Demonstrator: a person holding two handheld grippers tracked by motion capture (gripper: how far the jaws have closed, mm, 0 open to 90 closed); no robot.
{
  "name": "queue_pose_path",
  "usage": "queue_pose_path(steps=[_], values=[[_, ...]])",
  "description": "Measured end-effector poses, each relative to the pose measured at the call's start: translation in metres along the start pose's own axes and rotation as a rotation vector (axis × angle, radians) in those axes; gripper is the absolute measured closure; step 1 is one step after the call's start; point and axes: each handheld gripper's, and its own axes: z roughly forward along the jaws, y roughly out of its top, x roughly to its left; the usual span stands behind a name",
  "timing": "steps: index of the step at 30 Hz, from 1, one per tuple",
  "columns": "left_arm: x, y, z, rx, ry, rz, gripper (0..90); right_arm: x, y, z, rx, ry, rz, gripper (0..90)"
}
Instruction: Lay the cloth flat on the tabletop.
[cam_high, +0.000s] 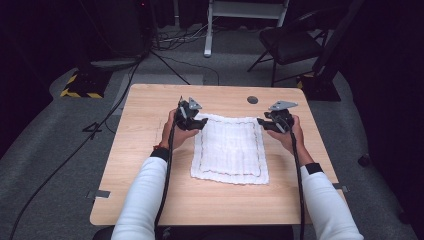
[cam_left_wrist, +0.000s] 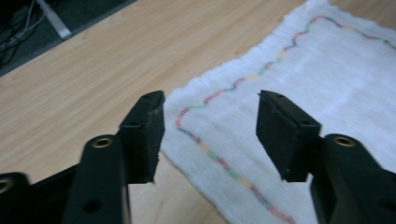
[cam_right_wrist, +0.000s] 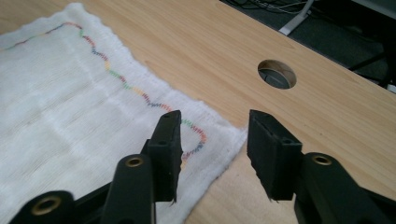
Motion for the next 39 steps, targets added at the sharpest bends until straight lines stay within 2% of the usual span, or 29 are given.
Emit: queue_pose_path(steps=[1, 2, 3, 4, 5, 9, 10, 11, 14, 19, 20, 22, 23, 25, 26, 27, 30, 32, 34, 39], values=[[-0.003, -0.002, -0.002, 0.013, -0.005, 0.018, 35.4, 0.003, -0.002, -0.003, 0.001, 0.008, -0.008, 52.2], [-0.003, -0.002, -0.002, 0.013, -0.005, 0.018, 33.3, 0.003, -0.002, -0.003, 0.001, 0.008, -0.008, 52.2], [-0.011, -0.007, -0.006, 0.030, -0.024, 0.043, 31.2, 0.008, -0.007, -0.008, -0.002, 0.031, -0.017, 49.0], [-0.011, -0.007, -0.006, 0.030, -0.024, 0.043, 29.5, 0.008, -0.007, -0.008, -0.002, 0.031, -0.017, 49.0], [-0.019, -0.012, -0.010, 0.036, -0.060, 0.066, 28.1, 0.014, -0.012, -0.014, -0.002, 0.047, -0.036, 47.3], [-0.038, -0.026, -0.016, 0.079, -0.092, 0.138, 25.7, 0.029, -0.022, -0.024, 0.002, 0.089, -0.059, 44.2], [-0.038, -0.026, -0.016, 0.079, -0.092, 0.138, 26.2, 0.032, -0.025, -0.026, 0.005, 0.103, -0.067, 43.5], [-0.045, -0.033, -0.019, 0.098, -0.096, 0.163, 26.3, 0.036, -0.028, -0.027, 0.009, 0.114, -0.073, 43.1], [-0.051, -0.042, -0.024, 0.109, -0.103, 0.180, 26.3, 0.047, -0.037, -0.032, 0.031, 0.136, -0.108, 41.6], [-0.055, -0.051, -0.033, 0.097, -0.126, 0.167, 26.2, 0.061, -0.048, -0.042, 0.036, 0.166, -0.126, 38.9], [-0.058, -0.056, -0.037, 0.102, -0.137, 0.167, 26.2, 0.063, -0.050, -0.045, 0.032, 0.171, -0.124, 38.3], [-0.060, -0.062, -0.039, 0.121, -0.133, 0.182, 26.2, 0.067, -0.054, -0.048, 0.041, 0.174, -0.120, 37.3], [-0.062, -0.065, -0.040, 0.135, -0.126, 0.188, 26.2, 0.070, -0.056, -0.049, 0.047, 0.173, -0.131, 36.4], [-0.065, -0.071, -0.042, 0.138, -0.138, 0.181, 26.2, 0.075, -0.060, -0.052, 0.057, 0.178, -0.151, 36.2], [-0.065, -0.071, -0.042, 0.138, -0.138, 0.181, 26.2, 0.075, -0.060, -0.052, 0.057, 0.178, -0.151, 36.2], [-0.068, -0.074, -0.044, 0.155, -0.137, 0.199, 26.2, 0.079, -0.064, -0.053, 0.065, 0.186, -0.155, 35.8], [-0.069, -0.077, -0.045, 0.155, -0.136, 0.200, 26.2, 0.081, -0.070, -0.052, 0.083, 0.193, -0.164, 35.1], [-0.069, -0.082, -0.042, 0.175, -0.143, 0.189, 26.1, 0.082, -0.072, -0.052, 0.098, 0.193, -0.167, 34.1], [-0.068, -0.084, -0.040, 0.174, -0.157, 0.157, 25.4, 0.084, -0.074, -0.052, 0.119, 0.196, -0.182, 33.7], [-0.067, -0.086, -0.039, 0.167, -0.167, 0.144, 25.1, 0.086, -0.080, -0.053, 0.139, 0.178, -0.191, 33.9]])
